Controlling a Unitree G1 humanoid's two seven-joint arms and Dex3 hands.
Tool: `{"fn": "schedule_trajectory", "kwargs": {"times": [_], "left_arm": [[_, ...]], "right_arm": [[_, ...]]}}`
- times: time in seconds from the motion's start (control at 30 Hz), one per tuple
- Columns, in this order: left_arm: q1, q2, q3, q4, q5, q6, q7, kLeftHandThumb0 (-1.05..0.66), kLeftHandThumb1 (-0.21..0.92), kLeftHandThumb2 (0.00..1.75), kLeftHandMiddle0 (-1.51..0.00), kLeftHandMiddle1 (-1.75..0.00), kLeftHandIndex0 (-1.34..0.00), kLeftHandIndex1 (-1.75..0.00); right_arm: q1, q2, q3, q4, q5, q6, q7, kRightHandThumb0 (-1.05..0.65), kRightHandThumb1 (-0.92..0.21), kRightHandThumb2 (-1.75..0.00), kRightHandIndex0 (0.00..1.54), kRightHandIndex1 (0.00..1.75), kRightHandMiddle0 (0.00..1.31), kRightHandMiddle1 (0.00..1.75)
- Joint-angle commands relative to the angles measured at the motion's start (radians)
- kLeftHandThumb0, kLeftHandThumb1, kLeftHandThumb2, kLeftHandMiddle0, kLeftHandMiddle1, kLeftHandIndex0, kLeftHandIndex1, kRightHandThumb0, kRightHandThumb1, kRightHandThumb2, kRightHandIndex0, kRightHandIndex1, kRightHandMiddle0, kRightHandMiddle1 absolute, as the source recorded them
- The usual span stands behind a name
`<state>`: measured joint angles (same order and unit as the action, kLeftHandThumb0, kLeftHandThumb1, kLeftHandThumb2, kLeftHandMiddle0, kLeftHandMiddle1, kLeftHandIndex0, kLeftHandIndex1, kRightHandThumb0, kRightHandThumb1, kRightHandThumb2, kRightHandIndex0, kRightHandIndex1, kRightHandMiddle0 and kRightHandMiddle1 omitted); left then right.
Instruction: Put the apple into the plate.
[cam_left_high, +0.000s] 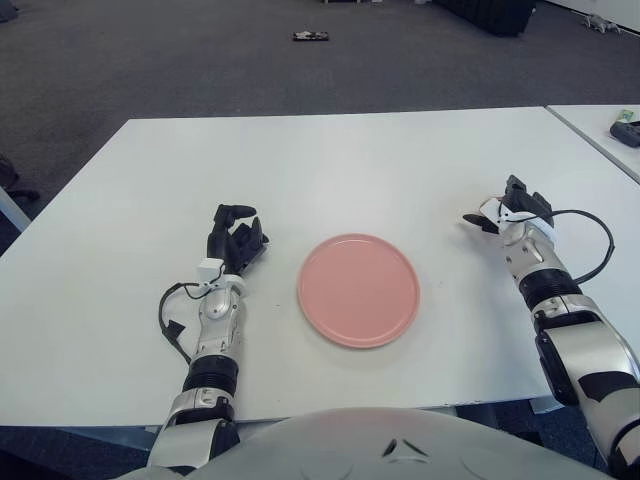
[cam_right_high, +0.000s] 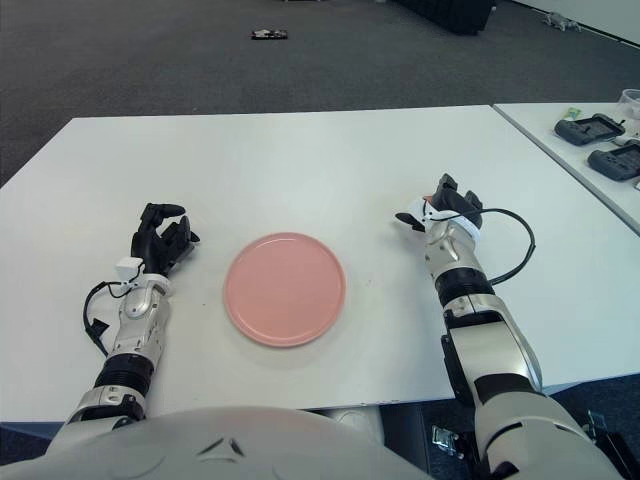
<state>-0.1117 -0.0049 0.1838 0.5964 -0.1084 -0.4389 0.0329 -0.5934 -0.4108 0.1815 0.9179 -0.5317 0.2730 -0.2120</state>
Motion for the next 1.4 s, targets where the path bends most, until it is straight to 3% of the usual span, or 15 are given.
{"fn": "schedule_trajectory", "kwargs": {"times": [0.0, 0.3, 0.4, 0.5, 0.57, 0.73, 0.87, 1.03, 1.07, 1.13, 1.23, 1.37], "left_arm": [[0.048, -0.006, 0.001, 0.039, 0.006, 0.041, 0.012, -0.37, 0.73, 0.79, -0.71, -1.75, -0.31, -1.75], [0.049, -0.006, 0.0, 0.038, 0.008, 0.034, 0.012, -0.37, 0.74, 0.79, -0.72, -1.75, -0.3, -1.75], [0.05, -0.007, 0.001, 0.038, 0.005, 0.03, 0.009, -0.37, 0.74, 0.79, -0.72, -1.75, -0.3, -1.75], [0.05, -0.007, 0.001, 0.037, 0.008, 0.031, 0.015, -0.37, 0.74, 0.79, -0.72, -1.75, -0.3, -1.75], [0.053, -0.008, -0.001, 0.032, 0.013, 0.034, 0.021, -0.37, 0.74, 0.78, -0.72, -1.75, -0.3, -1.75], [0.056, -0.008, -0.002, 0.026, 0.009, 0.047, 0.022, -0.37, 0.74, 0.78, -0.72, -1.75, -0.3, -1.75], [0.057, -0.007, -0.002, 0.024, 0.006, 0.049, 0.018, -0.37, 0.74, 0.78, -0.72, -1.75, -0.3, -1.75], [0.061, -0.007, -0.002, 0.016, 0.001, 0.05, 0.011, -0.37, 0.74, 0.78, -0.72, -1.75, -0.3, -1.75], [0.061, -0.007, -0.002, 0.015, 0.001, 0.05, 0.011, -0.37, 0.74, 0.78, -0.73, -1.75, -0.3, -1.75], [0.062, -0.008, -0.001, 0.013, -0.001, 0.051, 0.011, -0.37, 0.74, 0.78, -0.73, -1.75, -0.3, -1.75], [0.06, -0.008, 0.0, 0.014, -0.002, 0.053, 0.012, -0.37, 0.74, 0.78, -0.73, -1.75, -0.3, -1.75], [0.056, -0.007, 0.001, 0.019, -0.003, 0.054, 0.013, -0.37, 0.74, 0.79, -0.73, -1.75, -0.3, -1.75]], "right_arm": [[0.0, 0.037, 0.02, 0.071, 0.013, -0.005, 0.014, -1.02, -0.88, -0.19, 0.0, 0.0, 0.0, 0.13], [-0.034, 0.063, 0.039, 0.15, 0.023, -0.038, 0.002, -0.9, -0.83, -0.18, 0.0, 0.0, 0.0, 0.31], [-0.04, 0.067, 0.042, 0.171, 0.024, -0.057, -0.007, -0.83, -0.68, -0.43, 0.01, 0.02, 0.0, 0.43], [-0.045, 0.07, 0.045, 0.189, 0.026, -0.078, -0.015, -0.73, -0.54, -0.66, 0.0, 0.21, 0.0, 0.61], [-0.048, 0.071, 0.046, 0.2, 0.028, -0.092, -0.019, -0.62, -0.45, -0.8, 0.0, 0.49, 0.0, 0.85], [-0.058, 0.078, 0.053, 0.22, 0.03, -0.105, -0.025, -0.45, -0.32, -1.0, 0.0, 0.95, 0.01, 1.34], [-0.062, 0.08, 0.056, 0.222, 0.029, -0.103, -0.027, -0.33, -0.26, -1.13, 0.0, 1.26, 0.06, 1.58], [-0.067, 0.086, 0.057, 0.227, 0.028, -0.097, -0.041, -0.26, -0.24, -1.2, 0.0, 1.55, 0.12, 1.71], [-0.068, 0.087, 0.057, 0.229, 0.028, -0.097, -0.043, -0.31, -0.35, -1.13, 0.0, 1.62, 0.23, 1.72], [-0.071, 0.086, 0.06, 0.235, 0.026, -0.101, -0.046, -0.35, -0.45, -1.05, 0.0, 1.68, 0.33, 1.72], [-0.074, 0.084, 0.065, 0.243, 0.022, -0.111, -0.051, -0.12, -0.45, -1.13, 0.2, 1.71, 0.44, 1.74], [-0.074, 0.086, 0.064, 0.24, 0.026, -0.114, -0.067, -0.03, -0.35, -1.26, 0.43, 1.68, 0.52, 1.74]]}}
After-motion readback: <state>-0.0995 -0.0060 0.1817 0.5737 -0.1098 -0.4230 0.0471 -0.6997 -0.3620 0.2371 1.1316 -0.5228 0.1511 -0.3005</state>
